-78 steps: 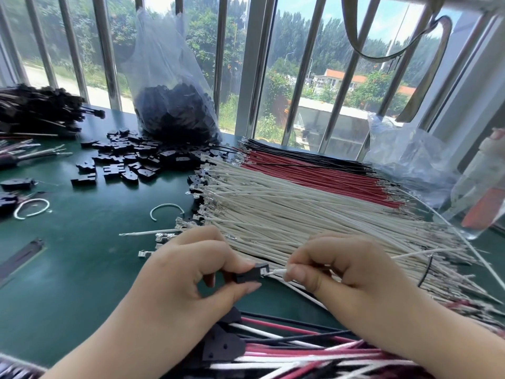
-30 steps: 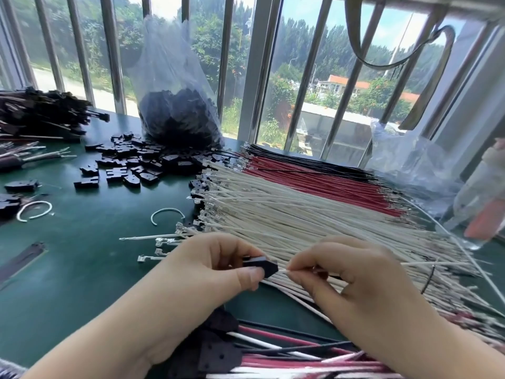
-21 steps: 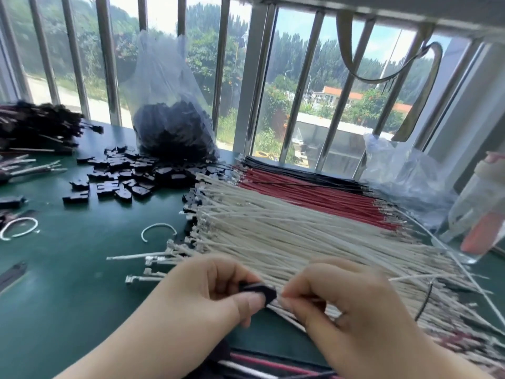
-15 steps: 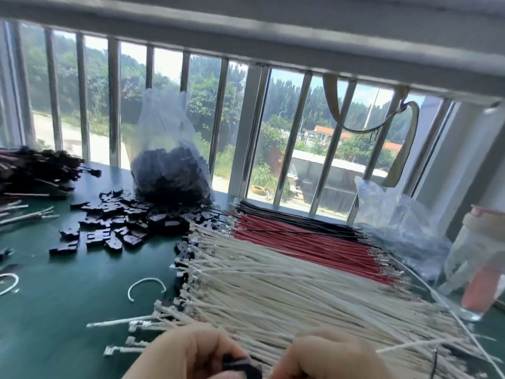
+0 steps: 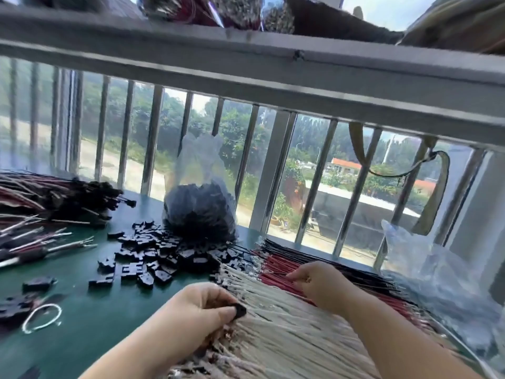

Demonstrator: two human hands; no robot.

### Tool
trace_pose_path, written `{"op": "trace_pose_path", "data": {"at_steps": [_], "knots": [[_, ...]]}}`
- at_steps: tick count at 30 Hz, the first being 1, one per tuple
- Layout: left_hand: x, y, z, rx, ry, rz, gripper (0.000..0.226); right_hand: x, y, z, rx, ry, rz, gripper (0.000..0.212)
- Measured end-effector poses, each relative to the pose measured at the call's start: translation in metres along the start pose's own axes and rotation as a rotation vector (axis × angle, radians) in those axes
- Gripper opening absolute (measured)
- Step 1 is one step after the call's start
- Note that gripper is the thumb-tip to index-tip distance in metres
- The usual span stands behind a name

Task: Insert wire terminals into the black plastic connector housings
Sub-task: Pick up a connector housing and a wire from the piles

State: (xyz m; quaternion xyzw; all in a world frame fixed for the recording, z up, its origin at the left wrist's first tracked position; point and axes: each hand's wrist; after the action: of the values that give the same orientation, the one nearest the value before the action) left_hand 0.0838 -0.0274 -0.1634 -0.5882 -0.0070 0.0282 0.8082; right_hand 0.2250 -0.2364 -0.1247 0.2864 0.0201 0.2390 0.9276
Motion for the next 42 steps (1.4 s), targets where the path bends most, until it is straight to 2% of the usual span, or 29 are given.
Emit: {"op": "trace_pose_path", "data": {"at_steps": [3, 5, 7, 10, 12, 15, 16, 18, 20, 22, 25, 27, 30, 42], "knots": [[0.001, 0.003, 0.008, -0.078, 0.050, -0.002, 0.005, 0.011, 0.003, -0.014, -0.111, -0.045, 0.070, 0.005], [0.001, 0.004, 0.007, -0.060, 0.018, 0.005, 0.006, 0.012, 0.005, -0.015, -0.181, -0.075, 0.130, 0.015], [0.002, 0.005, 0.006, -0.070, -0.015, -0.006, 0.010, 0.013, 0.005, -0.013, -0.149, -0.034, 0.139, 0.024], [0.001, 0.005, 0.008, -0.107, -0.009, -0.010, 0.010, 0.012, 0.005, -0.006, -0.059, -0.013, 0.109, 0.020], [-0.001, 0.004, 0.009, -0.140, -0.003, -0.016, 0.010, 0.009, 0.004, -0.002, 0.045, -0.097, 0.126, 0.020], [-0.004, 0.003, 0.009, -0.140, 0.004, -0.021, 0.013, -0.003, 0.008, 0.003, 0.212, -0.346, 0.187, 0.016], [-0.005, 0.002, 0.008, -0.129, 0.005, -0.027, 0.014, -0.010, 0.011, 0.006, 0.269, -0.391, 0.220, 0.021], [-0.005, 0.002, 0.009, -0.116, 0.007, -0.037, 0.014, -0.029, 0.022, 0.009, 0.356, -0.345, 0.302, 0.025], [-0.006, 0.002, 0.009, -0.103, 0.011, -0.042, 0.011, -0.049, 0.033, 0.006, 0.345, -0.207, 0.347, 0.015], [-0.006, 0.001, 0.008, -0.090, 0.009, -0.039, 0.008, -0.064, 0.037, -0.001, 0.279, -0.111, 0.346, 0.019], [-0.007, 0.000, 0.006, -0.079, -0.004, -0.036, 0.007, -0.073, 0.038, -0.012, 0.286, -0.046, 0.322, 0.009], [-0.007, 0.000, 0.006, -0.059, -0.013, -0.036, 0.008, -0.075, 0.037, -0.016, 0.291, -0.040, 0.347, 0.021], [-0.006, 0.000, 0.005, -0.027, -0.019, -0.037, 0.009, -0.076, 0.040, -0.020, 0.307, -0.054, 0.359, 0.027], [-0.002, 0.005, 0.004, 0.020, 0.003, -0.056, 0.011, -0.081, 0.039, -0.026, 0.323, -0.017, 0.264, 0.020]]}}
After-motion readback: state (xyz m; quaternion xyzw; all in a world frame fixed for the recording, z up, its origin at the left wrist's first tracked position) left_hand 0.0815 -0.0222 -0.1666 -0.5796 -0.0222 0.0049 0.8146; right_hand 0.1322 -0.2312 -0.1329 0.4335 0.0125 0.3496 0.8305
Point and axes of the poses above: each hand's wrist, its own x-axis towards the middle knuckle, its own z-axis out of the back of the hand, y = z × x, and after that the axes turned 13 degrees about x, right-handed
